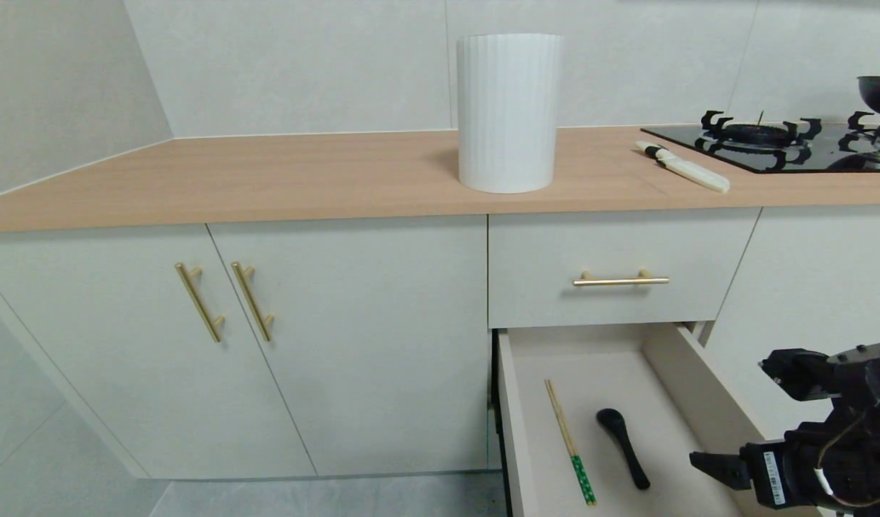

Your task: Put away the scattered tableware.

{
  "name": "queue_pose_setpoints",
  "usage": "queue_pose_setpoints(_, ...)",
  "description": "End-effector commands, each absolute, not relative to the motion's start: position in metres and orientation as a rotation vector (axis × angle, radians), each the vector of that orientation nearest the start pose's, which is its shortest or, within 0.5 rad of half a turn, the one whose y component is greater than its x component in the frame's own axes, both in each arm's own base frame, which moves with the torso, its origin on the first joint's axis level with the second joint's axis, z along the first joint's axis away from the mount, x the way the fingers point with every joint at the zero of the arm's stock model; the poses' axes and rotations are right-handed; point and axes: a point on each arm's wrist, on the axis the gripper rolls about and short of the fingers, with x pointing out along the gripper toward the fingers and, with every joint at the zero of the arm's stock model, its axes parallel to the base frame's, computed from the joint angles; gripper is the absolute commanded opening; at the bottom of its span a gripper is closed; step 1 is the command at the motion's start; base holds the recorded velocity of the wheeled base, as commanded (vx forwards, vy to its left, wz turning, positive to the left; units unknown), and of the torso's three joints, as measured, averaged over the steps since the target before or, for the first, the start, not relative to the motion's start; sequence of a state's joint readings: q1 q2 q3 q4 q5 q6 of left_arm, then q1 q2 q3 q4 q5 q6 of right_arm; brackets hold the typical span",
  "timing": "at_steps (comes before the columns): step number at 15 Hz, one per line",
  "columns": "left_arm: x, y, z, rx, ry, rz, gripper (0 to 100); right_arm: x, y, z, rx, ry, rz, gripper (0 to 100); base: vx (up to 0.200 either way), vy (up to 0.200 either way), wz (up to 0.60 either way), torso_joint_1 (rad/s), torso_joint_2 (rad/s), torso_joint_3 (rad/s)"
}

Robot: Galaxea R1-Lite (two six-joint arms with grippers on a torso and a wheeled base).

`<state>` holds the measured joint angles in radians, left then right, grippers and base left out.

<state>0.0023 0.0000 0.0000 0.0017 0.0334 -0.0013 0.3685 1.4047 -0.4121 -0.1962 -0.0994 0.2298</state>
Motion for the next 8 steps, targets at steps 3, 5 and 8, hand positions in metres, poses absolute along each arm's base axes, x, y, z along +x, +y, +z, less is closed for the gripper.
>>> queue_pose_setpoints(3, -0.023, 0.001, 0.075, -0.003, 0.003, 0.037, 100, 0.161, 0.064, 0.133, 0.043, 0.725, 0.198, 100, 0.0, 0.0, 0.0, 0.0, 0.0, 0.0)
queue_pose_setpoints(5, -0.023, 0.001, 0.076, -0.003, 0.001, 0.037, 100, 0.159, 0.068, 0.132, 0.029, 0.731, 0.219, 100, 0.0, 0.0, 0.0, 0.0, 0.0, 0.0)
queue_pose_setpoints(8, -0.023, 0.001, 0.075, -0.003, 0.003, 0.035, 100, 0.154, 0.074, 0.128, 0.004, 0.75, 0.254, 100, -0.133, 0.0, 0.0, 0.005, 0.0, 0.0)
